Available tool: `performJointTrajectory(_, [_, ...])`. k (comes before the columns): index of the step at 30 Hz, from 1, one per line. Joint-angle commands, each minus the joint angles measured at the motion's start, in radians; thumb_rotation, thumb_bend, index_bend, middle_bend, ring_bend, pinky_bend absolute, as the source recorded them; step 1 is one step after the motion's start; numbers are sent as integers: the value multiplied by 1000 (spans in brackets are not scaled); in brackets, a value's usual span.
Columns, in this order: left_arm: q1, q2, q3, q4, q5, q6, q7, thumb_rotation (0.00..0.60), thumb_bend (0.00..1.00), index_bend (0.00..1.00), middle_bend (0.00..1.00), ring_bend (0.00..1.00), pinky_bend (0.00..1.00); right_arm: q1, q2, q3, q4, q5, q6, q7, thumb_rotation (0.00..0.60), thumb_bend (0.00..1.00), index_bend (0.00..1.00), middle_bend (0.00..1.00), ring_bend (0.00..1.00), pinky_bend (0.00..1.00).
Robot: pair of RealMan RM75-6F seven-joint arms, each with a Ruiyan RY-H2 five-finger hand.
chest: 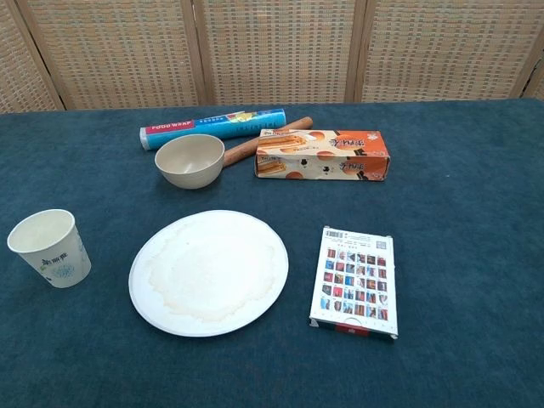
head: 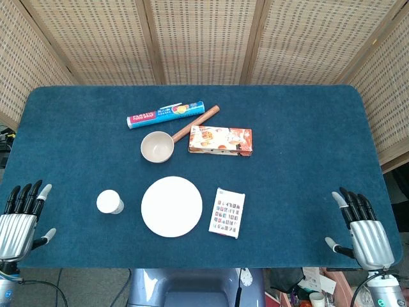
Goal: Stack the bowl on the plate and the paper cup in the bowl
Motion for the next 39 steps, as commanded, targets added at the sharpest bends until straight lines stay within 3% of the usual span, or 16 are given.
performJointTrajectory(1, [0,0,0,0,0,0,-1,600,127,17,0,0,0,-1,0,0,1,0,2,0,600,146,0,0,0,0])
performJointTrajectory(30, [-8,1,-4,-8,-7,-11,-2,600,127,34,0,0,0,0,7,4,-2,4,3,11,600,146,0,0,0,0])
performJointTrajectory(39, [-81,8,-70,-44,-43,-75,11,600,151,159,0,0,0,-1,11,9,0,12,5,24,600,146,0,0,0,0])
